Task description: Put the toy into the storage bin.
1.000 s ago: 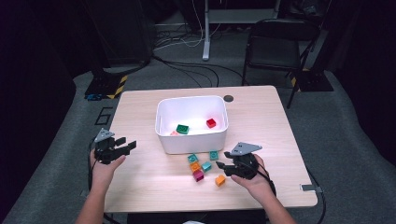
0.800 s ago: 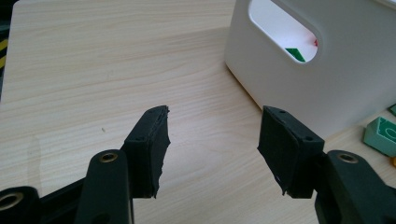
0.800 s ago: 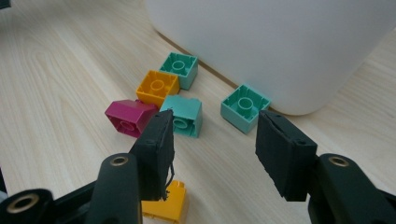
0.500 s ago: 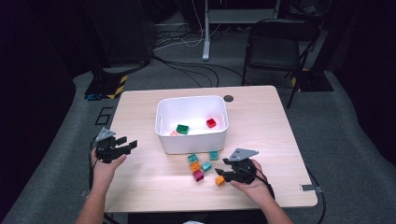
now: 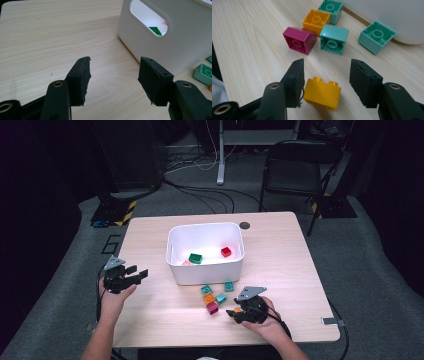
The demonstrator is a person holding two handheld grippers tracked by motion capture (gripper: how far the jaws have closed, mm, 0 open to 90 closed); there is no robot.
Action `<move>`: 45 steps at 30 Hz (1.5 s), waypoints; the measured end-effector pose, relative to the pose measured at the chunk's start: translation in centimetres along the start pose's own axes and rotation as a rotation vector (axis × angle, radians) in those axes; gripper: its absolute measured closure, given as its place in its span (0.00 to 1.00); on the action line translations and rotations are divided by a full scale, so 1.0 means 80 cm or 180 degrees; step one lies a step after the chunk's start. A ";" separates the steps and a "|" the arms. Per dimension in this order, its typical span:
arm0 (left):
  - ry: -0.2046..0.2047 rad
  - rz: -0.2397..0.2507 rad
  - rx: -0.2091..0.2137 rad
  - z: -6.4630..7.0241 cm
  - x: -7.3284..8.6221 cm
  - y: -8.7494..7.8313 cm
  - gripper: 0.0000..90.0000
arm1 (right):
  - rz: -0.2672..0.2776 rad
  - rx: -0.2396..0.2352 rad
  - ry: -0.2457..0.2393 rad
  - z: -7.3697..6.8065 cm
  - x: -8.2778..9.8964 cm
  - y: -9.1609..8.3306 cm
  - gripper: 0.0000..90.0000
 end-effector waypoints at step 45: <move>0.0019 0.0034 -0.0002 0.001 -0.005 0.004 0.48 | -0.0010 0.0076 0.0174 0.022 0.002 -0.017 0.64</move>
Point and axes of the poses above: each handheld gripper's, and its own axes: y roughly forward along the jaws, x roughly out of its underside, z roughly to its right, the point moved 8 cm from there along y, roughly forward along the jaws, and after that the axes turned 5 degrees about y, right-handed, at the moved point
